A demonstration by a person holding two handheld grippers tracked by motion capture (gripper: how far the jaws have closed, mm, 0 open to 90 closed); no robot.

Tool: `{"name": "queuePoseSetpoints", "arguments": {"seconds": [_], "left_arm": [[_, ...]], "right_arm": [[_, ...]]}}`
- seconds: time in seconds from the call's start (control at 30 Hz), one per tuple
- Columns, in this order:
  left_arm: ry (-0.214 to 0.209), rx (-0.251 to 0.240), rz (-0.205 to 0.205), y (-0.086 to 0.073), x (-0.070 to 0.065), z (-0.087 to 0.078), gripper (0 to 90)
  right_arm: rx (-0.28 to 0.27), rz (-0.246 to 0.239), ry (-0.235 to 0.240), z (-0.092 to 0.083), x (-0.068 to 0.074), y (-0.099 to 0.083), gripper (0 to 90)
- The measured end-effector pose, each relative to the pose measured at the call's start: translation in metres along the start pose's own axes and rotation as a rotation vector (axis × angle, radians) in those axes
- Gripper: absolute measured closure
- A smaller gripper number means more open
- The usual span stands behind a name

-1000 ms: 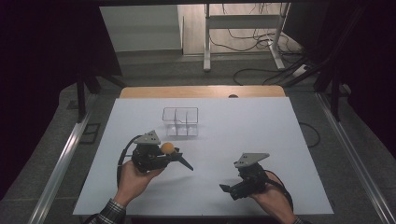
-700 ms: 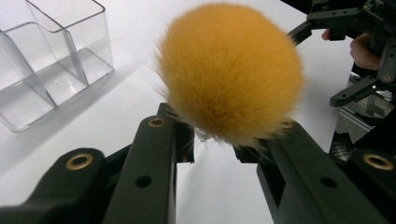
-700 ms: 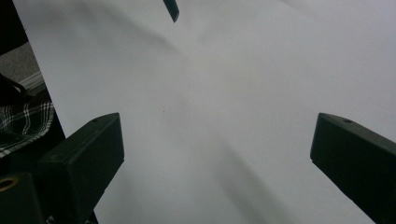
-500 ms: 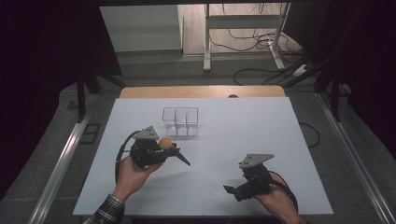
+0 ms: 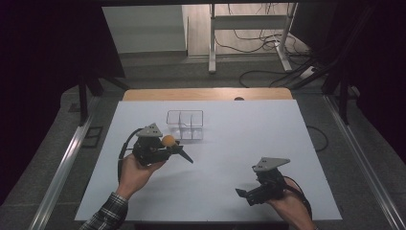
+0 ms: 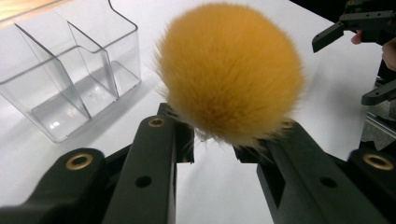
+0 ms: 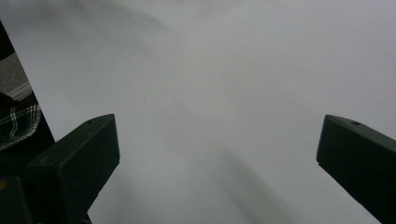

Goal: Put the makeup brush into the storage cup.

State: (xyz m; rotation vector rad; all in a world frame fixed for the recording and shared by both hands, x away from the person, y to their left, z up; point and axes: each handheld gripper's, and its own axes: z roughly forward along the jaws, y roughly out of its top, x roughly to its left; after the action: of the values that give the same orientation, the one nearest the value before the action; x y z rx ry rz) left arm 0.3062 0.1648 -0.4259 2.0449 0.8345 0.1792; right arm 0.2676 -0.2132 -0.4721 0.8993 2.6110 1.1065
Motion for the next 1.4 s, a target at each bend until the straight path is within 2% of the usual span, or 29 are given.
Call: {"name": "queuePoseSetpoints", "arguments": {"seconds": [0.2, 0.67, 0.83, 1.4], "left_arm": [[0.014, -0.001, 0.011, 0.004, 0.003, 0.002, 72.9], [0.036, -0.023, 0.006, 0.013, 0.013, 0.001, 72.9], [0.039, -0.024, 0.006, 0.016, 0.017, 0.003, 72.9], [0.051, -0.073, 0.004, 0.035, 0.028, 0.001, 72.9]], "right_arm": [[-0.009, 0.011, -0.018, -0.006, -0.004, -0.004, 0.0], [-0.009, 0.033, -0.078, -0.02, -0.014, -0.016, 0.0], [-0.005, 0.057, -0.096, -0.025, -0.018, -0.023, 0.0], [0.015, 0.102, -0.156, -0.039, -0.028, -0.045, 0.0]]}}
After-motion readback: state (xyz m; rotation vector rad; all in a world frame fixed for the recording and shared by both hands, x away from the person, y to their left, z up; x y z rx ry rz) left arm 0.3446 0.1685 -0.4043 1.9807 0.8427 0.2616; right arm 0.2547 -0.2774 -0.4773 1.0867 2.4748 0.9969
